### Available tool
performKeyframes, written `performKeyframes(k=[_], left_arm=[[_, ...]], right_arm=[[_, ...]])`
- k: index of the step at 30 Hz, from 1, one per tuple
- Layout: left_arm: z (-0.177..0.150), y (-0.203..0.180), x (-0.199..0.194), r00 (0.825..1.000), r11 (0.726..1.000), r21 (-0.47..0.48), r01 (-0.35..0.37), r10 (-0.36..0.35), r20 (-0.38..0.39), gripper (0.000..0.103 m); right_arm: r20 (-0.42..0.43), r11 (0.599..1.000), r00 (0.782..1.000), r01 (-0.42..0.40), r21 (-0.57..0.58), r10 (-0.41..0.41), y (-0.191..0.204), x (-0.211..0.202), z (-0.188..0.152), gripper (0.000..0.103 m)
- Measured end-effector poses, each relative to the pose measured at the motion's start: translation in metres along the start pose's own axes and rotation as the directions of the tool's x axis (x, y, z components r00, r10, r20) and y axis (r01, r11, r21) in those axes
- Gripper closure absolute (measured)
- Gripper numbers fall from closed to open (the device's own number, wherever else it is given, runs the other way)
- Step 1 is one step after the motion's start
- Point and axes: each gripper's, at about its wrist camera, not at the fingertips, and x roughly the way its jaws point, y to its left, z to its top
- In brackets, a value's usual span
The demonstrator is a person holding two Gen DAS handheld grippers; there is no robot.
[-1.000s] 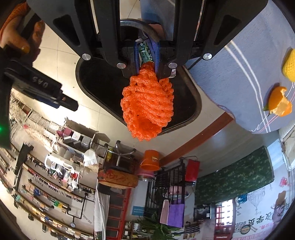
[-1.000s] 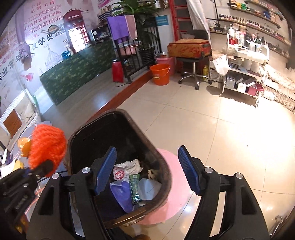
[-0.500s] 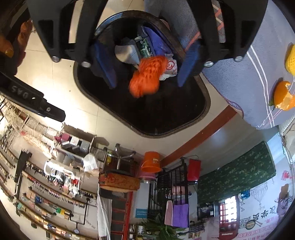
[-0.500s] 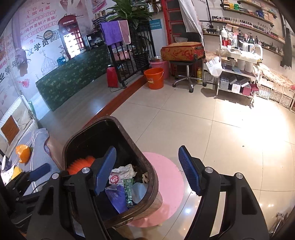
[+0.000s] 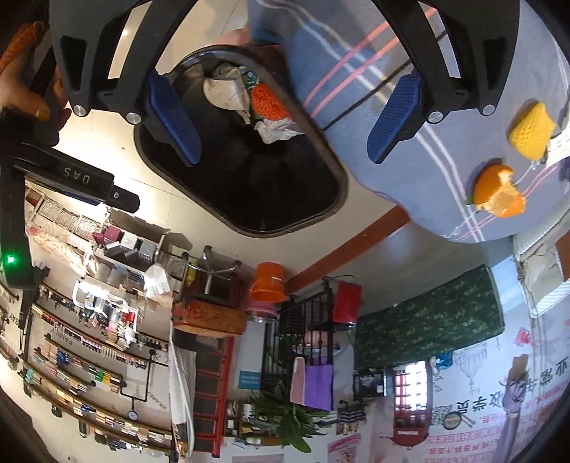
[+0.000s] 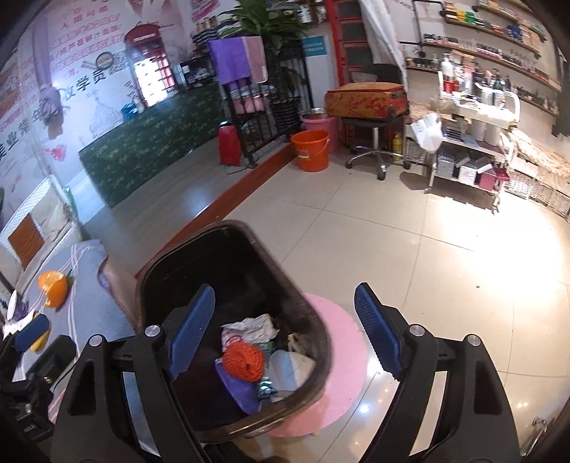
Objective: Collect trash
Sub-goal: 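Move both open tools back over the table to the remaining trash, then grasp the white tissue with the left tool while the right tool grasps the yellow foam net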
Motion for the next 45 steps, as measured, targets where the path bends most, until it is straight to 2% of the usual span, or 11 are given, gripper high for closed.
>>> performKeyframes(k=[5, 7, 14, 21, 27, 29, 33, 36, 39, 43, 45], left_arm=[[-0.005, 0.025, -0.018, 0.999, 0.998, -0.038, -0.046, 0.046, 0.007, 0.008], [-0.010, 0.038, -0.027, 0.996, 0.995, -0.048, -0.090, 0.091, 0.011, 0.008], [-0.034, 0.094, -0.054, 0.972, 0.963, -0.136, -0.233, 0.230, -0.034, 0.006], [-0.065, 0.168, -0.087, 0.926, 0.882, -0.282, -0.378, 0.364, -0.104, 0.006], [-0.082, 0.234, -0.106, 0.870, 0.812, -0.314, -0.492, 0.467, -0.157, 0.006], [-0.085, 0.262, -0.110, 0.840, 0.780, -0.314, -0.542, 0.511, -0.182, 0.006], [-0.086, 0.309, -0.104, 0.820, 0.751, -0.329, -0.572, 0.521, -0.237, 0.010], [-0.092, 0.336, -0.096, 0.821, 0.753, -0.330, -0.569, 0.503, -0.269, 0.016], [-0.093, 0.351, -0.085, 0.833, 0.766, -0.334, -0.549, 0.467, -0.298, 0.022], [-0.095, 0.365, -0.075, 0.838, 0.764, -0.356, -0.538, 0.439, -0.324, 0.031], [-0.096, 0.368, -0.075, 0.831, 0.758, -0.352, -0.549, 0.451, -0.326, 0.046]], right_arm=[[-0.036, 0.996, 0.997, -0.072, -0.049, 0.070, 0.032, 0.005, -0.006, 0.022], [-0.061, 0.991, 0.992, -0.111, -0.077, 0.107, 0.050, 0.007, -0.012, 0.022], [-0.142, 0.952, 0.966, -0.242, -0.186, 0.217, 0.118, 0.012, -0.036, 0.022], [-0.191, 0.895, 0.932, -0.352, -0.275, 0.308, 0.180, 0.006, -0.051, 0.022], [-0.237, 0.840, 0.898, -0.433, -0.327, 0.371, 0.223, 0.000, -0.063, 0.022], [-0.253, 0.823, 0.890, -0.450, -0.347, 0.381, 0.236, -0.002, -0.066, 0.021], [-0.289, 0.784, 0.869, -0.490, -0.381, 0.402, 0.263, -0.006, -0.073, 0.021], [-0.311, 0.757, 0.856, -0.513, -0.405, 0.414, 0.280, -0.008, -0.078, 0.021], [-0.329, 0.730, 0.844, -0.533, -0.427, 0.424, 0.298, -0.010, -0.081, 0.021], [-0.351, 0.700, 0.833, -0.551, -0.453, 0.428, 0.319, -0.011, -0.085, 0.021], [-0.367, 0.684, 0.825, -0.562, -0.465, 0.429, 0.329, -0.010, -0.087, 0.021]])
